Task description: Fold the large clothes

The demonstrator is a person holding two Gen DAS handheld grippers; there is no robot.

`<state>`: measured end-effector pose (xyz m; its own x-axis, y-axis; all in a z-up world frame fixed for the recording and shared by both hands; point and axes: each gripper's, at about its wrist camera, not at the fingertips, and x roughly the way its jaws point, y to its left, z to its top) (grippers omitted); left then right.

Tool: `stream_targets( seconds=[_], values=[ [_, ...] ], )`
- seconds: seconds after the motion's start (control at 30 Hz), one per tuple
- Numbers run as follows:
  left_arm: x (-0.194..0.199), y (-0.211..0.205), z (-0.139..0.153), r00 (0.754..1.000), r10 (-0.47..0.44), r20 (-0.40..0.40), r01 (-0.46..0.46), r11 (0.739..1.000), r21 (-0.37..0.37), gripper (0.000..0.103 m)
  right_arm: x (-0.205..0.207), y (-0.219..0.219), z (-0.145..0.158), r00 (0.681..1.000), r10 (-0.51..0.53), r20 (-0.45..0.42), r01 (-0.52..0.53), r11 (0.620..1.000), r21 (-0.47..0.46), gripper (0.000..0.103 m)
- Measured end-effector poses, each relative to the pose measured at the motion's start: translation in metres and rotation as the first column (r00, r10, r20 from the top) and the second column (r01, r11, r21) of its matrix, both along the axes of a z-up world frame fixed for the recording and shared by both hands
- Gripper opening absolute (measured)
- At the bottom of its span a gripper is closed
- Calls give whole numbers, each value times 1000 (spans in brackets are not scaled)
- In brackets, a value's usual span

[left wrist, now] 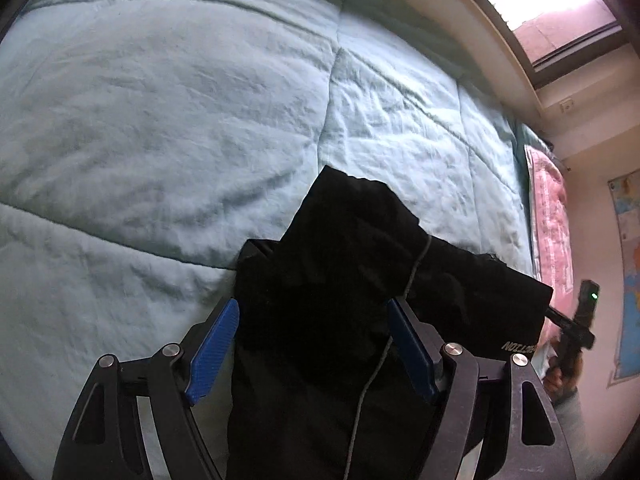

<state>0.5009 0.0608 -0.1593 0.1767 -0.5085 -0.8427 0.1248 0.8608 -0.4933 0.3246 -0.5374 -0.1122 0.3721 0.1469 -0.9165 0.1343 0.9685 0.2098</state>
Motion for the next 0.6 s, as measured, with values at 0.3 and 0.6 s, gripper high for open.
stream_targets(
  seconds=[0.3,0.6],
  values=[
    [36,-22,-33,993,-89,-76,90,996,2,77,23,-1,-31,999,30,-23,-30,999,-12,61],
    [27,-21,-28,1000,-14,-23,15,999,42,28,38,7,-55,998,16,-57,-16,1000,-3,27]
  ],
)
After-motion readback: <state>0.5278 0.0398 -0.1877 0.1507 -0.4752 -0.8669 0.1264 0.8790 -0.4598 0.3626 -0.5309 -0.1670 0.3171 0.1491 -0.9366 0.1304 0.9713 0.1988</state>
